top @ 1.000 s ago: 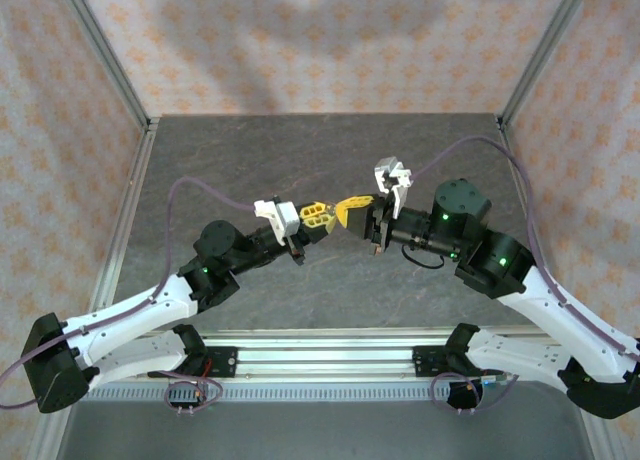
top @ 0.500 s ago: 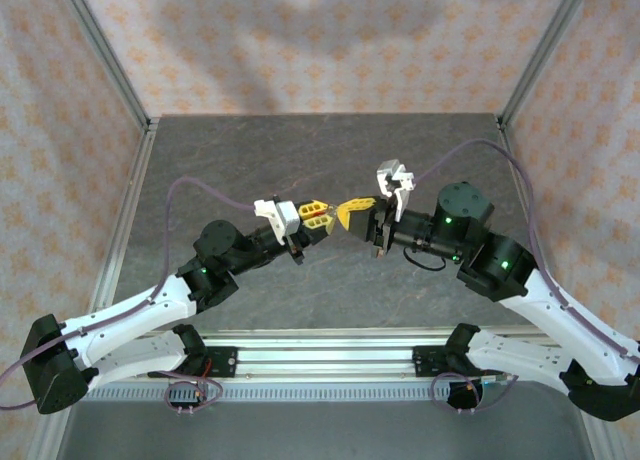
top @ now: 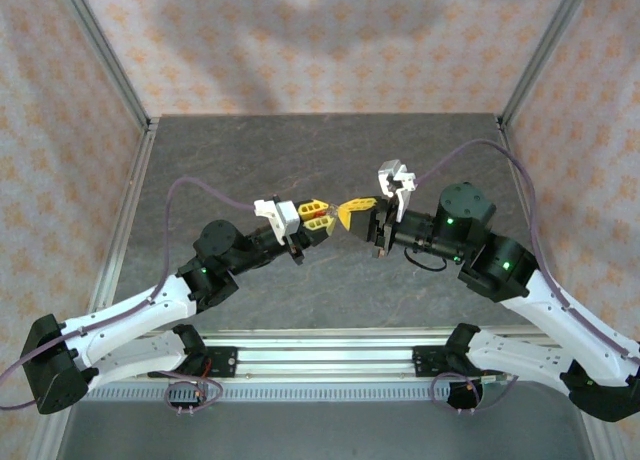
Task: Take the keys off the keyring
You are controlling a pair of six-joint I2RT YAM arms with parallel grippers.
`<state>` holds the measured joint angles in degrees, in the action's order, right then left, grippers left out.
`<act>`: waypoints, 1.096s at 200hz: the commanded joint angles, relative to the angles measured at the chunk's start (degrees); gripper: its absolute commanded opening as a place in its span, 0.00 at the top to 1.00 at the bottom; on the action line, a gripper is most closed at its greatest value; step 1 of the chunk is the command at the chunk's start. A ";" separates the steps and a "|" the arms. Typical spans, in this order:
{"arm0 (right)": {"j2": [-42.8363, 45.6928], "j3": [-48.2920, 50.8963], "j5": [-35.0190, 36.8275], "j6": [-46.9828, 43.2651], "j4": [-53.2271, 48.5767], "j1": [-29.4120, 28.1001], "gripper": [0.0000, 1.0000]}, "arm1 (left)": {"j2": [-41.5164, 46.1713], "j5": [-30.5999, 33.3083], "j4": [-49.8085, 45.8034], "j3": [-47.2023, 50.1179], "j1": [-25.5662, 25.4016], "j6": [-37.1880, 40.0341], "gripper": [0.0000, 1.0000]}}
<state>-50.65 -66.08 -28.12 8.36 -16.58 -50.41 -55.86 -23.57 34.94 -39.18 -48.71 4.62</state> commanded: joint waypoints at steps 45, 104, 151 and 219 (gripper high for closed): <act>0.82 0.24 -0.78 0.45 3.00 0.22 1.00 | 0.04 -1.48 0.95 -1.52 0.28 0.21 0.82; 0.66 0.67 -0.67 0.78 3.29 0.24 1.00 | -0.22 -2.13 1.80 -1.60 0.28 -0.40 0.79; 0.84 0.72 -0.56 0.80 3.21 0.22 1.00 | -0.22 -2.71 2.55 -1.42 0.23 -0.63 0.89; 1.04 0.52 0.42 -1.42 1.11 0.21 1.00 | 1.43 -3.41 1.40 -1.19 0.26 -1.11 1.00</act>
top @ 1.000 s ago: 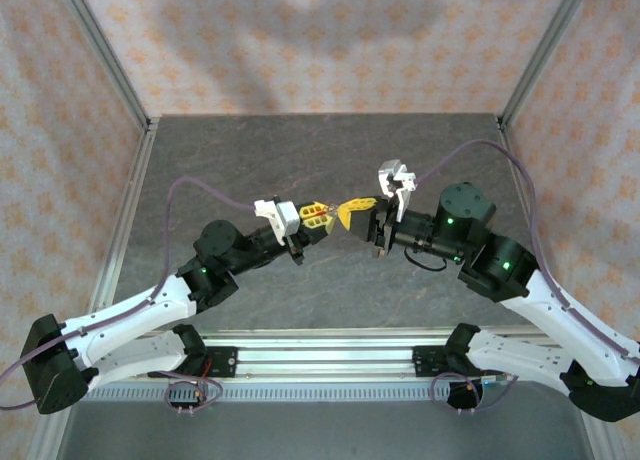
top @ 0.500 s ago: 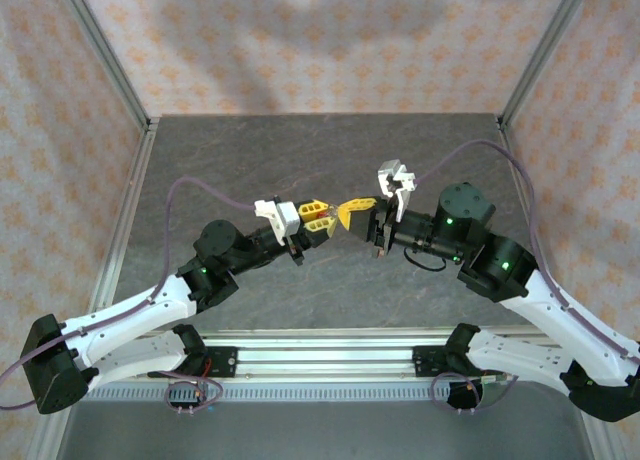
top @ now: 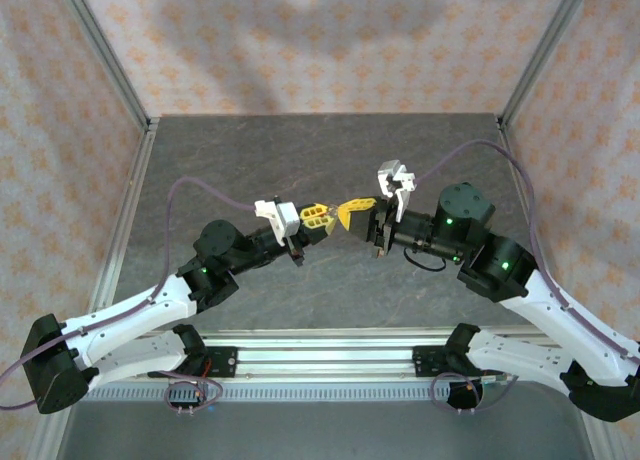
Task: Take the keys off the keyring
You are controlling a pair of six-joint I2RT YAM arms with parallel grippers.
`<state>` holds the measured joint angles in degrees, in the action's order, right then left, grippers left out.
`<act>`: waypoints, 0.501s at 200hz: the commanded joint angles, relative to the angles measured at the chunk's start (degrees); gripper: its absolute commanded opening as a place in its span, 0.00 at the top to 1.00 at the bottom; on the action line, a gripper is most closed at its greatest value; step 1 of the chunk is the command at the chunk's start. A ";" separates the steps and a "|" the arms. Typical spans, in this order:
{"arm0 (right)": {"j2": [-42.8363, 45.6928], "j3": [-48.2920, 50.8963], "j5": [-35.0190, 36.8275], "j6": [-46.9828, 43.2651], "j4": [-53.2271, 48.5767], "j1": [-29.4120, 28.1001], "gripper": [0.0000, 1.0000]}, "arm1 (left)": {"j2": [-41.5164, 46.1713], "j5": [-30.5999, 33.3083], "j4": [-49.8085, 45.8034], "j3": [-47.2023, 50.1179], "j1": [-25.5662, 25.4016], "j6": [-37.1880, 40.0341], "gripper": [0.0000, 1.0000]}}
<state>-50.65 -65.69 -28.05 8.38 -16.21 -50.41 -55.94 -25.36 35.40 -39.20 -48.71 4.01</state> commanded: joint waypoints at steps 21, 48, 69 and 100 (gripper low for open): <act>2.23 1.03 -0.12 -4.63 0.91 0.23 1.00 | 2.06 -1.47 -4.98 -3.25 0.33 -0.50 1.00; 5.71 4.80 0.26 -9.85 3.58 0.16 1.00 | 2.37 -1.18 -9.62 -5.06 0.50 -1.33 1.00; 8.13 7.38 -0.30 -13.71 4.90 0.22 1.00 | 2.46 -1.65 -11.49 -5.84 0.83 -1.90 1.00; 9.67 8.47 -2.20 -17.71 4.73 0.14 1.00 | 2.15 -2.84 -14.39 -7.25 1.06 -2.08 1.00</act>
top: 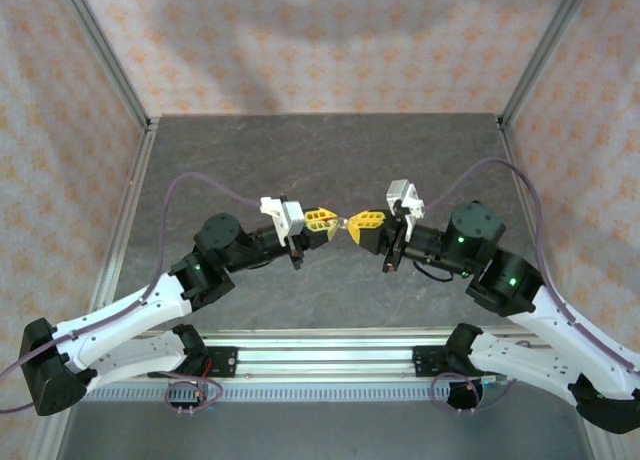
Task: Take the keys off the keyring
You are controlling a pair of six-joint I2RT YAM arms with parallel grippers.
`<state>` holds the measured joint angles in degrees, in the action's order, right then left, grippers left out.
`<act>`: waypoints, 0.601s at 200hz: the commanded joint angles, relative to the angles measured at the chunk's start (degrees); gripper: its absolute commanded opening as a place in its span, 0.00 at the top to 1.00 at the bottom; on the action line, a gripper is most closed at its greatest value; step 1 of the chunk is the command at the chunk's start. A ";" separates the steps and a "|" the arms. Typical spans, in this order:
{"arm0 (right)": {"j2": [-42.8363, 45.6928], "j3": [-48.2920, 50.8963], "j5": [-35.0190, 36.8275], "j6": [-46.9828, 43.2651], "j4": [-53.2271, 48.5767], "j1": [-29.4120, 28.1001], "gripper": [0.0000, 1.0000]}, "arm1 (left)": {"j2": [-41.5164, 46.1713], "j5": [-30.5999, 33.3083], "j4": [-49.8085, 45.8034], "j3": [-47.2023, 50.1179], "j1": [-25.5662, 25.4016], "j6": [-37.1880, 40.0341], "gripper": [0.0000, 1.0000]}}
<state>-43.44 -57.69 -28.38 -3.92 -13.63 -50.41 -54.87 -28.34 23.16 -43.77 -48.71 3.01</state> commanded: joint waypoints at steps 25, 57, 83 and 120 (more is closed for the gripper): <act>3.53 1.09 -2.63 -8.59 1.53 -0.11 1.00 | 0.95 -0.43 -3.14 -3.05 1.23 -1.51 1.00; 3.54 -0.33 -3.38 -13.96 -2.65 -1.21 1.00 | 0.64 -1.13 -4.38 -3.84 1.80 -2.65 1.00; 3.15 -1.82 -3.65 -17.50 -6.33 -2.89 1.00 | 0.23 -2.30 -5.07 -4.64 2.64 -4.03 1.00; 0.89 -4.69 -2.19 -21.48 -12.05 -6.62 1.00 | -0.32 -3.19 -6.25 -5.48 3.00 -4.41 1.00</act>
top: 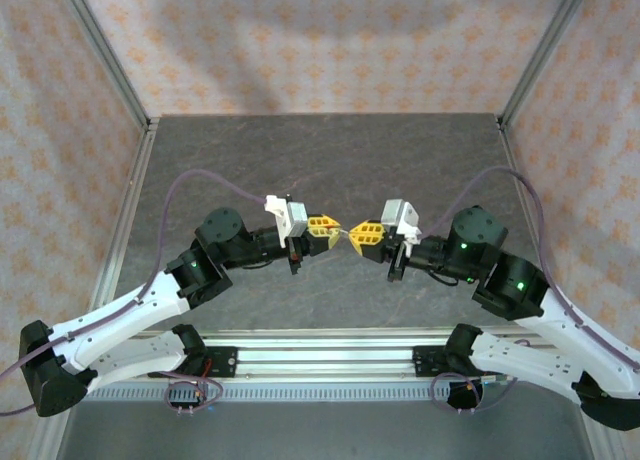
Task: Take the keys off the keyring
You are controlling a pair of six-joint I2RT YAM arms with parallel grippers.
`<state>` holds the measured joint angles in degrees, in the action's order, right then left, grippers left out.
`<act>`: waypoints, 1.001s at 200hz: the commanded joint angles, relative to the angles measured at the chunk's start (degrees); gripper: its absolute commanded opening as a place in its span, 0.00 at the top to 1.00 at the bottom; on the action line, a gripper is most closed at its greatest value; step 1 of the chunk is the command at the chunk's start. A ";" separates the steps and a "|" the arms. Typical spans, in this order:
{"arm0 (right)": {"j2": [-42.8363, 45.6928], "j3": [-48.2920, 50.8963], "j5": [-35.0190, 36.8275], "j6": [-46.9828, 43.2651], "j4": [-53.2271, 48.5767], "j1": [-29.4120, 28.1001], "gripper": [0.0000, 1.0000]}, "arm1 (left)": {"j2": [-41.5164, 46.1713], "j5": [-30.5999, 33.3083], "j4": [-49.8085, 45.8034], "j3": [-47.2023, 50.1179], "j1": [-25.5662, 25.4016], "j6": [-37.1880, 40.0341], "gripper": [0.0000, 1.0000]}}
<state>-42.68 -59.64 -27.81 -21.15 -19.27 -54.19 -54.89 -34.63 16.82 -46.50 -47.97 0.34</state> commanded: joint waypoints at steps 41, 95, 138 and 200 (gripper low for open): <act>-1.91 -4.88 -2.22 -7.32 -9.59 -4.95 1.00 | -0.57 2.73 -1.73 -3.64 2.34 -1.83 1.00; -5.69 -9.45 -2.46 -10.70 -16.51 -8.10 1.00 | -0.82 1.94 -3.09 -4.46 3.07 -2.53 1.00; -9.09 -12.92 -1.54 -12.59 -21.72 -11.38 1.00 | -0.92 1.35 -3.11 -4.54 3.76 -3.47 1.00; -13.42 -16.02 -2.77 -13.34 -24.39 -15.53 1.00 | -0.83 0.44 -3.08 -4.65 4.56 -4.64 1.00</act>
<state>-53.58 -75.09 -16.62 -34.02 -38.68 -64.99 -54.98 -40.80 9.58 -48.18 -45.60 -1.74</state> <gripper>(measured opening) 0.048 0.060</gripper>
